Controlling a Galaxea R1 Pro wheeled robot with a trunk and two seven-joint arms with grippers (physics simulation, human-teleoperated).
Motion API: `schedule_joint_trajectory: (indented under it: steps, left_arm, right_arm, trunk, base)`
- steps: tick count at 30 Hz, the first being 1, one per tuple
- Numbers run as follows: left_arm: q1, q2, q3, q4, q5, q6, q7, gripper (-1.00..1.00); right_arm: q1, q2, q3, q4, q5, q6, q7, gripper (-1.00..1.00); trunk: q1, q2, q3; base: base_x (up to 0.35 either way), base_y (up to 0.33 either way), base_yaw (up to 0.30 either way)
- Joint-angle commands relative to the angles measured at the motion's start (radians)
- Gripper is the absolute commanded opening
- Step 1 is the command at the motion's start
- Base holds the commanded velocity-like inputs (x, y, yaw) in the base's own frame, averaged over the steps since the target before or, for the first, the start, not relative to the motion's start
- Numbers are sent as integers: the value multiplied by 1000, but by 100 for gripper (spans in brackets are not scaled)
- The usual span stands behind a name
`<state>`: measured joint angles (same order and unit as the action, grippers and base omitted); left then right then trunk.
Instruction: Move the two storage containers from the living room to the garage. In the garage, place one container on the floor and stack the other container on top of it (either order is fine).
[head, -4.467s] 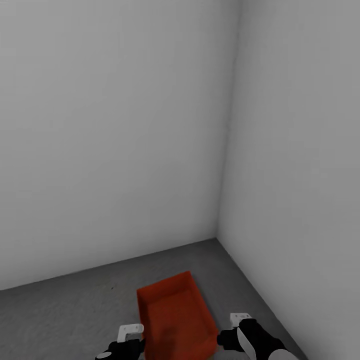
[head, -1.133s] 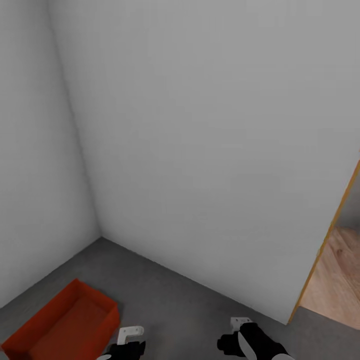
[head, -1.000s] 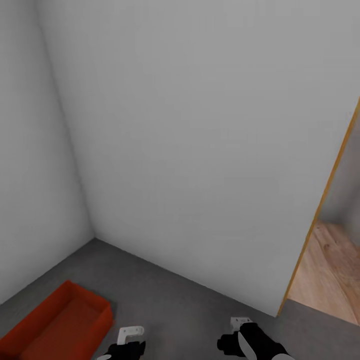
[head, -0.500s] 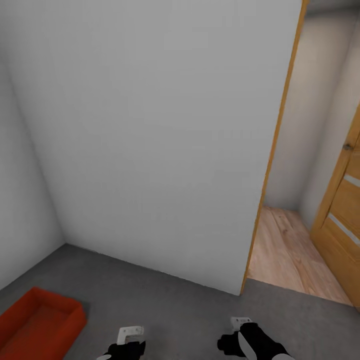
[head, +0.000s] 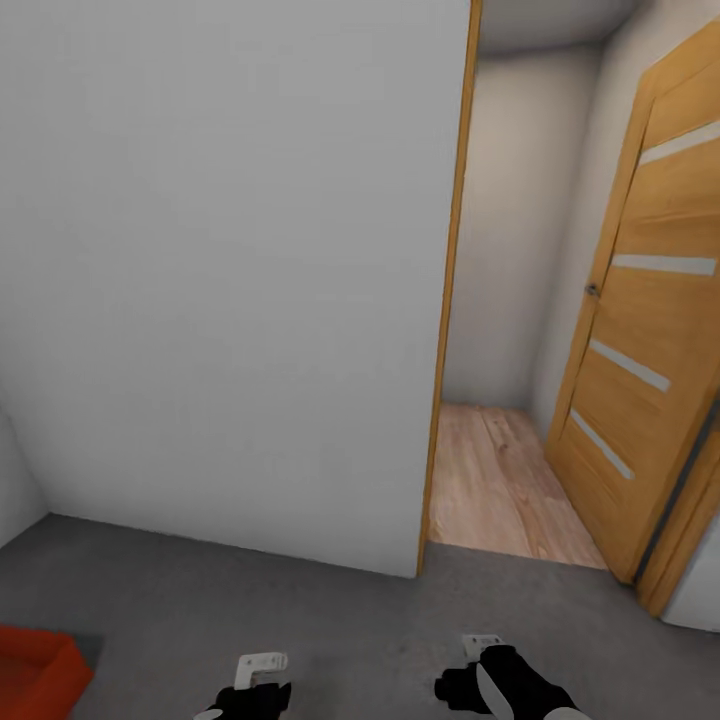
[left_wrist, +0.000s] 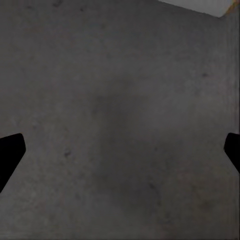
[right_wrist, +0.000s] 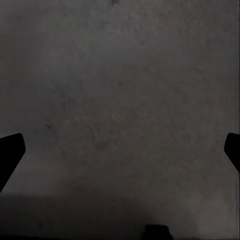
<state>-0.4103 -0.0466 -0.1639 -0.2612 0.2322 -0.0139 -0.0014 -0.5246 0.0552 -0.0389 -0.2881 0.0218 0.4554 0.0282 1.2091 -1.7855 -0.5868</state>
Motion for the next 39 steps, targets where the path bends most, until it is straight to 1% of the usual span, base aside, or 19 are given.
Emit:
schedule_joint_trajectory:
  steps: [1, 15, 24, 32, 39]
  left_arm:
    - [-1, 1, -6, 0, 10, -1, 0, 100]
    - [-1, 1, -6, 0, 10, -1, 0, 100]
    - [-1, 1, -6, 0, 10, -1, 2, 100]
    - [-1, 1, -6, 0, 10, -2, 3, 100]
    - [-1, 1, -6, 0, 10, -18, 1, 100]
  right_arm:
    - [0, 1, -4, -2, 3, 5, 3, 100]
    - [0, 1, -3, -2, 4, 5, 3, 100]
    - [0, 0, -3, -2, 4, 5, 3, 100]
    - [0, 1, -3, -2, 4, 5, 3, 100]
    - [0, 2, -3, -2, 4, 5, 3, 100]
  trunk:
    - [0, -1, -1]
    - [0, -1, 5]
    - [0, -1, 5]
    - [0, -1, 5]
    - [0, -1, 5]
  base:
    - [-3, -304, -265]
    - [-1, -305, -250]
    - [0, -305, -200]
    - [54, -299, -57]
    - [233, -197, 8]
